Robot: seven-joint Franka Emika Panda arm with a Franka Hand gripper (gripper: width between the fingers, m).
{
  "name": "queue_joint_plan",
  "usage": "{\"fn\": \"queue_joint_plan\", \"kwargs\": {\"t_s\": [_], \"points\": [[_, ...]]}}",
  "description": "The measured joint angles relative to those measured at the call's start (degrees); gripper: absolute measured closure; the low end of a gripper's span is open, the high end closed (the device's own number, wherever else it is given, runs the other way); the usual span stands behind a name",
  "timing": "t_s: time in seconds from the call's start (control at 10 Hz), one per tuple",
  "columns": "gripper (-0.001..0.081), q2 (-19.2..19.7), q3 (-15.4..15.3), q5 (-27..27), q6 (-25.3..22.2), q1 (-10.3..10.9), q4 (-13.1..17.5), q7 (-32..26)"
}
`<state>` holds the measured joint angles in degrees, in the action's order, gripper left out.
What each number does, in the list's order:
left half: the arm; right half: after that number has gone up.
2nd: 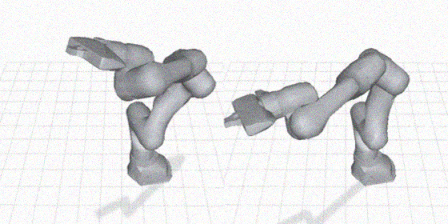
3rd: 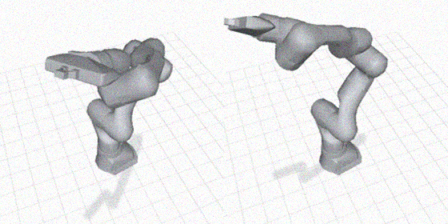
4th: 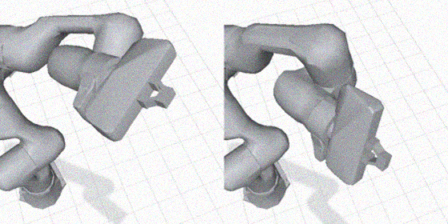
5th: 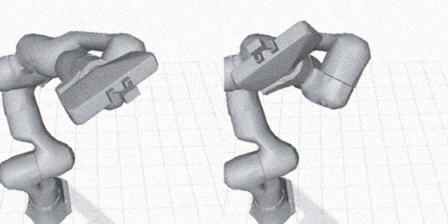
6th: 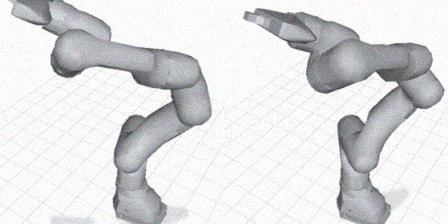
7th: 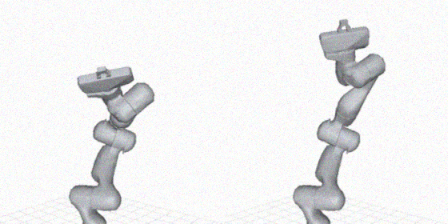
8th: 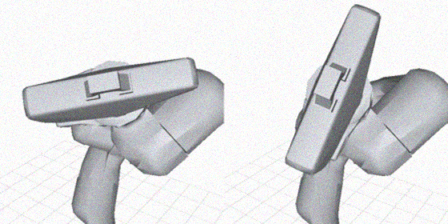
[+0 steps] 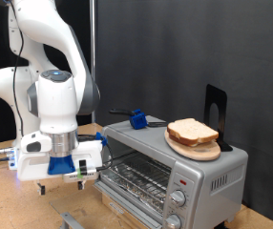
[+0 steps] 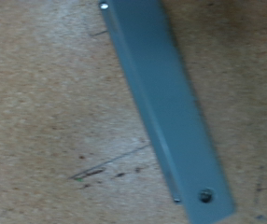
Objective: Make a piece of toast with the oven
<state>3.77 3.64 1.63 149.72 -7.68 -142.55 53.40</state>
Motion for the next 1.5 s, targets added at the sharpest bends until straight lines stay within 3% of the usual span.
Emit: {"fn": "queue_joint_plan", "kwargs": {"t_s": [0.3,0.5,0.7,0.9,1.1,1.3,1.5], "points": [[0.0006,-3.94,-2.19,23.49,-2.75,0.24,1.03,-20.78],[0.0006,-8.15,-2.24,31.2,-7.05,0.49,1.43,-27.75],[0.0006,-12.09,-2.3,34.37,-11.33,0.97,1.82,-30.46],[0.0006,-15.75,-2.57,33.98,-17.6,1.31,2.89,-30.83],[0.0006,-18.7,-3.97,29.72,-21.42,1.11,3.28,-25.12],[0.0006,-18.62,-3.75,33.37,-22.37,1.42,3.53,-28.59],[0.0006,-19.61,-3.69,38.78,-29.18,3.02,5.88,-34.71]]}}
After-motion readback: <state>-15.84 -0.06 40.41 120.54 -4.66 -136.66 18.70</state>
